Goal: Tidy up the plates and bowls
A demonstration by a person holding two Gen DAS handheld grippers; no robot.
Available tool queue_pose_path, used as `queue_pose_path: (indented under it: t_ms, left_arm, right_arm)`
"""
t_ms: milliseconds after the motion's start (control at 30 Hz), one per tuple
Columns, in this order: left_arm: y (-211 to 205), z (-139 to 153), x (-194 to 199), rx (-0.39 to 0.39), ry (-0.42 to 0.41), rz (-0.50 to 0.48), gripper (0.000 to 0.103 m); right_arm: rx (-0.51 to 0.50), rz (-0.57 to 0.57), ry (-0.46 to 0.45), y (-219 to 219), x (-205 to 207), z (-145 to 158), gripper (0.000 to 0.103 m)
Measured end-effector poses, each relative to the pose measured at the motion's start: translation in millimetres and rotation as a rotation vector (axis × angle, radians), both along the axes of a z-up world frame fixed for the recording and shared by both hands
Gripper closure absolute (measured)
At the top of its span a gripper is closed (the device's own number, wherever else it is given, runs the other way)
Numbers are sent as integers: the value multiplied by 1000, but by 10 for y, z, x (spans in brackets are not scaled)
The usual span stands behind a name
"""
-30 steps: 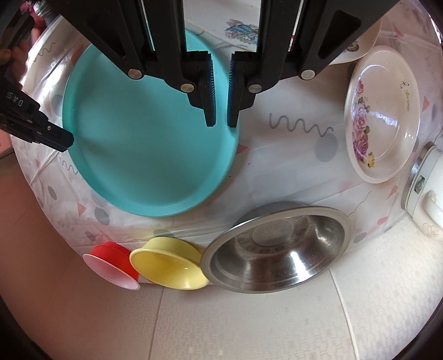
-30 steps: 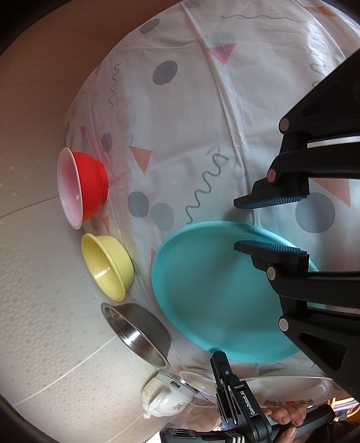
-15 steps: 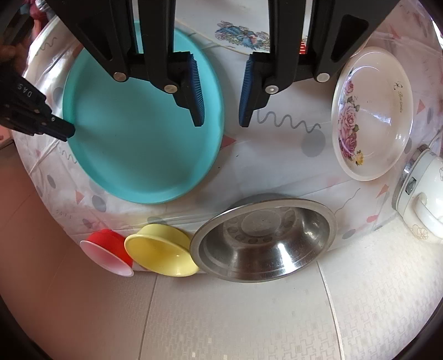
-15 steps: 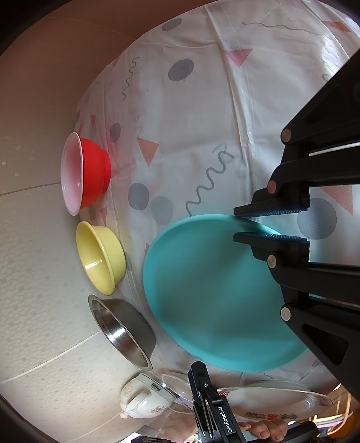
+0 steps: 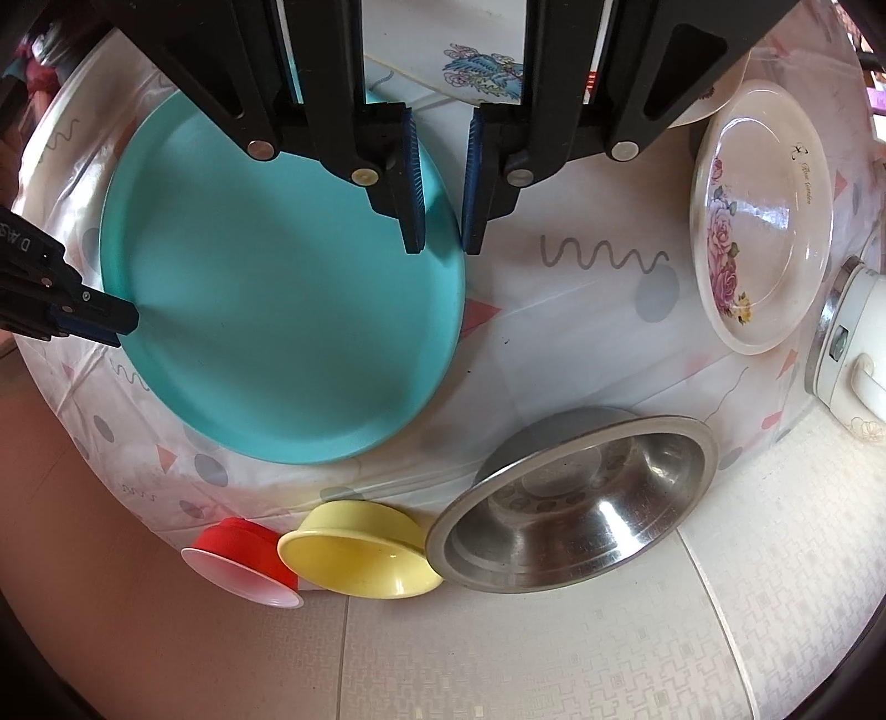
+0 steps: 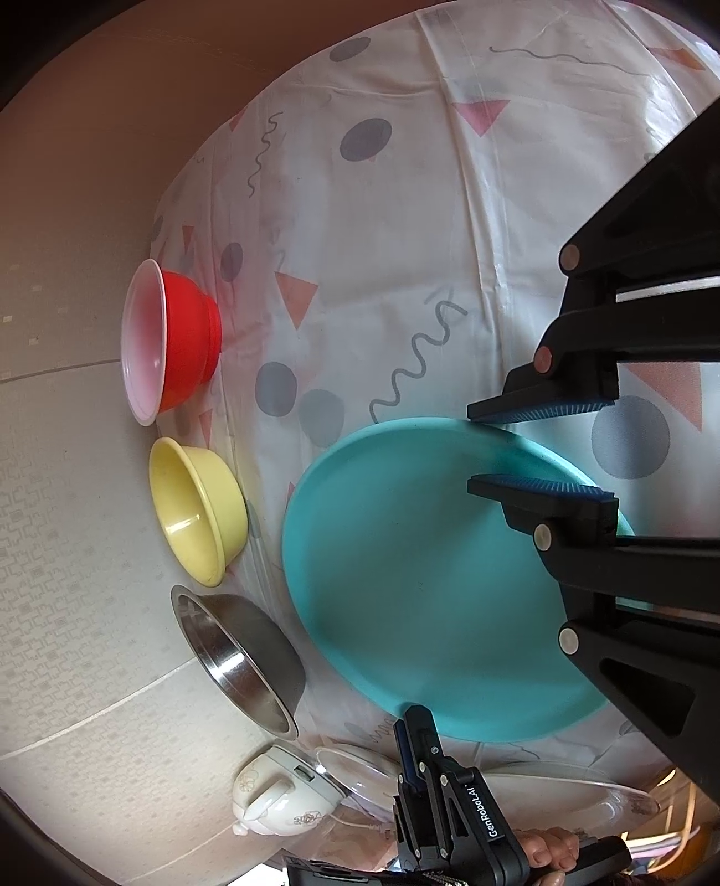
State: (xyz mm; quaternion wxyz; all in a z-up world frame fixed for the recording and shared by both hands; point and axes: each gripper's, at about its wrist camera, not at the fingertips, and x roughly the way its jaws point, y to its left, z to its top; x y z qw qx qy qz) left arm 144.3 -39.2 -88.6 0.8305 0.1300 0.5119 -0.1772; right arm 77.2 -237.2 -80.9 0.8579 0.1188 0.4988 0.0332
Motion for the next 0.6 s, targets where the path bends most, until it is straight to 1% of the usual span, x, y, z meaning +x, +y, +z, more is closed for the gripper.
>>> queue_pose_path:
  t_ms: [33,100,167,300,400,500,600]
  left_arm:
    - [-13,-8,-21,0,0,-3,90]
    - [-19,1,-54,-12,12,-7,90]
    - [-55,46,-90,-31,21,-19,90]
    - [-173,88,-170,-13,7,-52,90]
    - [-186,117,-204,-13,14,-43,90]
    - [-183,132,-269,-6,8,-45,90]
    - [-185,137,-279,-11,14,-29,90]
  right_arm:
    - [14,-8,2,-39,-13,1,88]
    - [34,-17,7,-105,-41,0,89]
    - [16,-28,10,-147,-84,6,89]
    - [35,-45,20,-262,-152,3,89]
    - [42,-19,39,-269,-165,0,86]
    - [10,25,39,-234,-196,4,85]
    - [21,10,35,-244,-205,0,85]
